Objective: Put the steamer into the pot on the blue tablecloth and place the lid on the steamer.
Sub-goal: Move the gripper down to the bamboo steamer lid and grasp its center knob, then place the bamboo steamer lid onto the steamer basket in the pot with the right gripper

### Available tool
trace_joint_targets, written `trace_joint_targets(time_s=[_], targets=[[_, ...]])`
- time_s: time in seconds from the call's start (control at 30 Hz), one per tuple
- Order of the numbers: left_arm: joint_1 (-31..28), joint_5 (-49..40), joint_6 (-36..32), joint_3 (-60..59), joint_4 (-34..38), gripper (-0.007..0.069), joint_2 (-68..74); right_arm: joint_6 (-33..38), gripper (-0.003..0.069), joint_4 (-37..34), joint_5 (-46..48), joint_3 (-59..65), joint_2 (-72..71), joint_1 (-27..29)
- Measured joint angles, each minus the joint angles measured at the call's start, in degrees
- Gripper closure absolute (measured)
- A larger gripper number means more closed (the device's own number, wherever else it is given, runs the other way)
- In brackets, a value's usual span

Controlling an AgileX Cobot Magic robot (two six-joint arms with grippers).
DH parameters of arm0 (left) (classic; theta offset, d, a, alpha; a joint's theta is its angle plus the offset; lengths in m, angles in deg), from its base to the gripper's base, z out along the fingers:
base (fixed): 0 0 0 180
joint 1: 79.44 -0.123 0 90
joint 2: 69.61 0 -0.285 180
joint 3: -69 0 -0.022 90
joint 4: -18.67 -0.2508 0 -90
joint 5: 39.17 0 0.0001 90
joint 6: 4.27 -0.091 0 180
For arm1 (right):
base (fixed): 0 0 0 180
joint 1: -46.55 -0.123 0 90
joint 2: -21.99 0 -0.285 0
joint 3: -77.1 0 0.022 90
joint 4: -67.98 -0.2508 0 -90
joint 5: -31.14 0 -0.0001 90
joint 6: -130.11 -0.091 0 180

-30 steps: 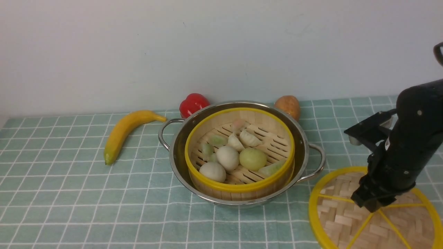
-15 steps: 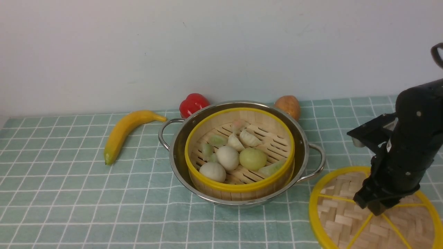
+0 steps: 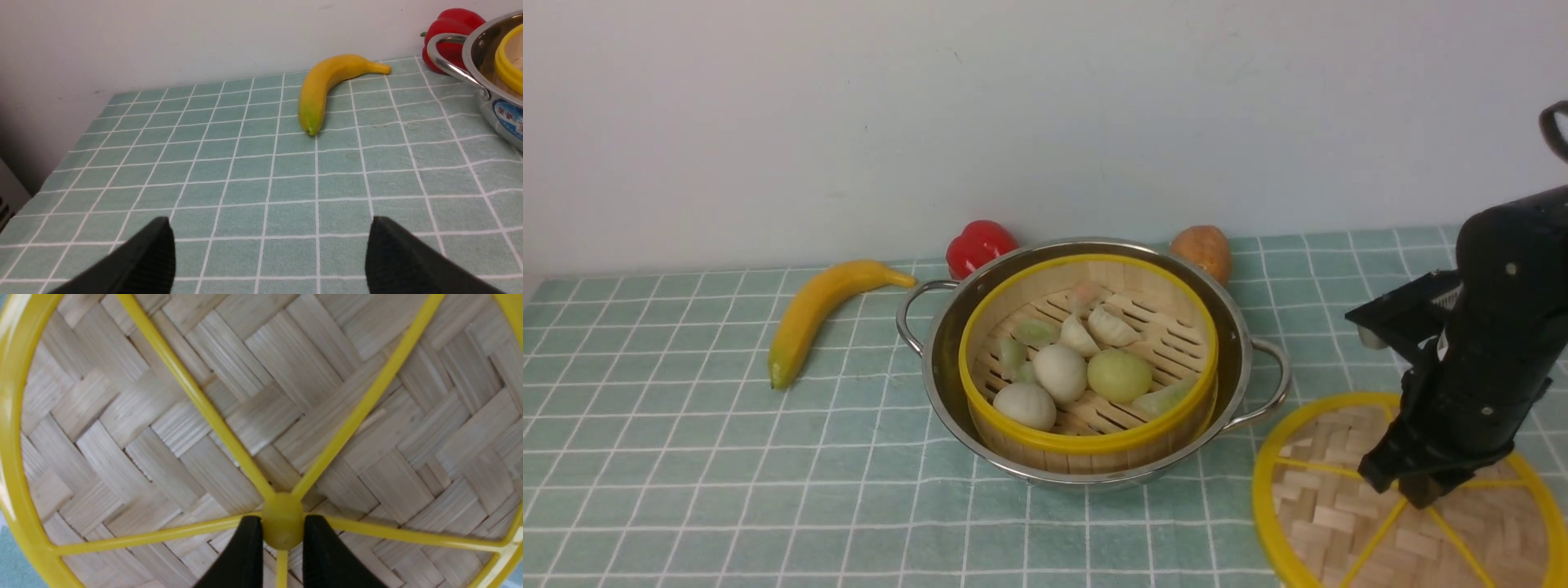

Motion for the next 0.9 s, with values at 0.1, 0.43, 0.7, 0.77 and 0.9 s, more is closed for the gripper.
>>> trace_joint_targets(time_s=[0.1,0.43,0.7,0.77,0.9], targets=[[0.0,0.0,0.0,0.0,0.0,0.0046,0.0,-0.3,0.0524,1.3,0.0,-0.9,0.0,0.0],[0.0,0.0,0.0,0.0,0.0,0.0046,0.0,-1.5,0.0524,4.1,7.3,-8.5,-5.1,0.0],[0.0,0.0,0.0,0.0,0.0,0.0046,0.0,-2.2,0.0524,11.0,10.5,-10.3,-5.5,0.0],[0.0,0.0,0.0,0.0,0.0,0.0046,0.0,-2.4,0.0524,11.3,10.6,-10.3,-5.7,0.0],[0.0,0.0,0.0,0.0,0.0,0.0046,0.0,-2.4,0.0524,11.3,10.9,-10.8,-6.8,0.0]])
